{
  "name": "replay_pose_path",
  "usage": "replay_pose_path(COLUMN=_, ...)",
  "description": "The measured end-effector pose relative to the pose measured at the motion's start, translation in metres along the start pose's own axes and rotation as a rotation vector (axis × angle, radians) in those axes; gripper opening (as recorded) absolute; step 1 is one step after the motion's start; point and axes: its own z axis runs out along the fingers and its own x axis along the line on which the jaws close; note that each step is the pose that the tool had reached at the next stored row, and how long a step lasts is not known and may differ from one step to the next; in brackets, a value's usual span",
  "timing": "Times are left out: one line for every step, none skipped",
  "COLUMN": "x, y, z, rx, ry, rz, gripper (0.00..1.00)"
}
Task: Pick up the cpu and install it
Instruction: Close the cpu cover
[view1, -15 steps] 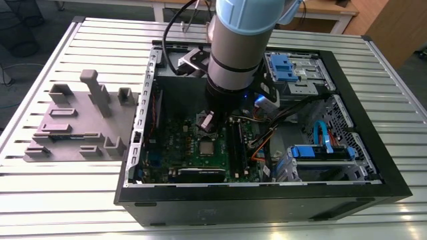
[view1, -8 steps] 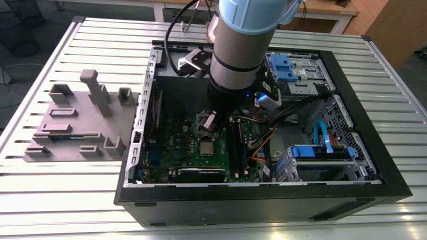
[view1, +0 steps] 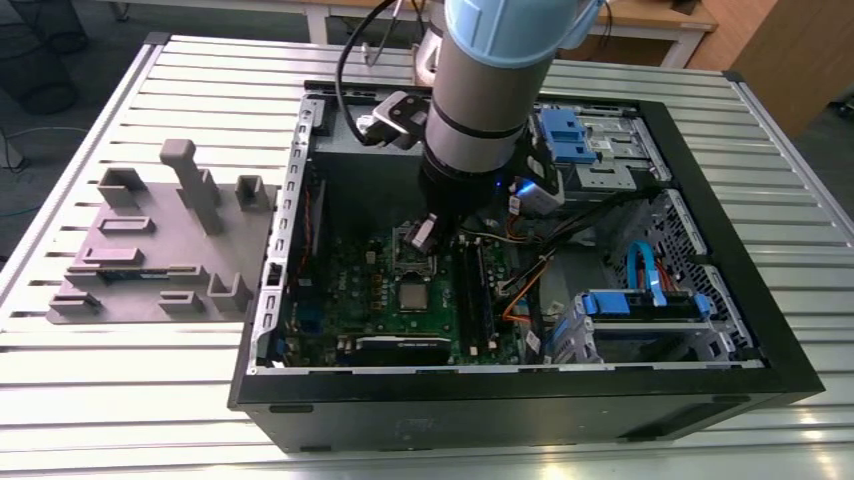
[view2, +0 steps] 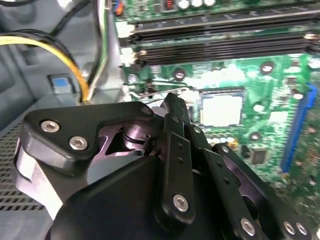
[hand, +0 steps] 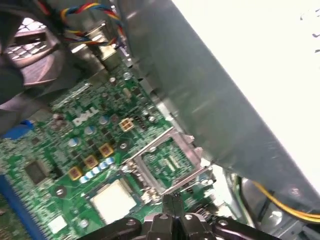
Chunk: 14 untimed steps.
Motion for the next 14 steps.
replay_pose_path(x=-0.0002, y=-0.0002, z=0.0004, rx=-0.0081, ry=-0.0106, rz=0.0, gripper=0.1)
replay_pose_path(x=-0.0004, y=-0.0006, z=0.0008, rx=-0.0166, ry=-0.0221, rz=0.0, gripper=0.1)
replay_pose_path(x=-0.0008, y=-0.0011, z=0.0013, rx=-0.0244, ry=-0.0326, rz=0.001, gripper=0.1)
replay_pose_path(x=-0.0013, y=-0.0016, z=0.0019, rx=-0.0295, ry=-0.0395, rz=0.002, gripper=0.1)
replay_pose_path(x=-0.0022, y=-0.0023, z=0.0028, rx=-0.0318, ry=-0.043, rz=0.002, gripper=0.1)
replay_pose_path(x=-0.0034, y=-0.0029, z=0.0034, rx=-0.0321, ry=-0.0431, rz=0.002, gripper=0.1)
replay_pose_path(x=-0.005, y=-0.0033, z=0.0042, rx=-0.0321, ry=-0.0431, rz=0.003, gripper=0.1)
replay_pose_path(x=-0.0071, y=-0.003, z=0.0051, rx=-0.0321, ry=-0.0433, rz=0.003, gripper=0.1)
replay_pose_path(x=-0.0091, y=-0.0023, z=0.0057, rx=-0.032, ry=-0.0432, rz=0.003, gripper=0.1)
replay_pose_path(x=-0.011, y=-0.0015, z=0.0063, rx=-0.032, ry=-0.0432, rz=0.003, gripper=0.1)
replay_pose_path(x=-0.0126, y=-0.0009, z=0.0069, rx=-0.032, ry=-0.0431, rz=0.003, gripper=0.1)
replay_pose_path(x=-0.014, y=-0.0004, z=0.0075, rx=-0.0321, ry=-0.0432, rz=0.002, gripper=0.1)
replay_pose_path(x=-0.0153, y=-0.0001, z=0.0083, rx=-0.0322, ry=-0.0434, rz=0.002, gripper=0.1)
replay_pose_path(x=-0.0166, y=0.0003, z=0.009, rx=-0.0323, ry=-0.0435, rz=0.002, gripper=0.1)
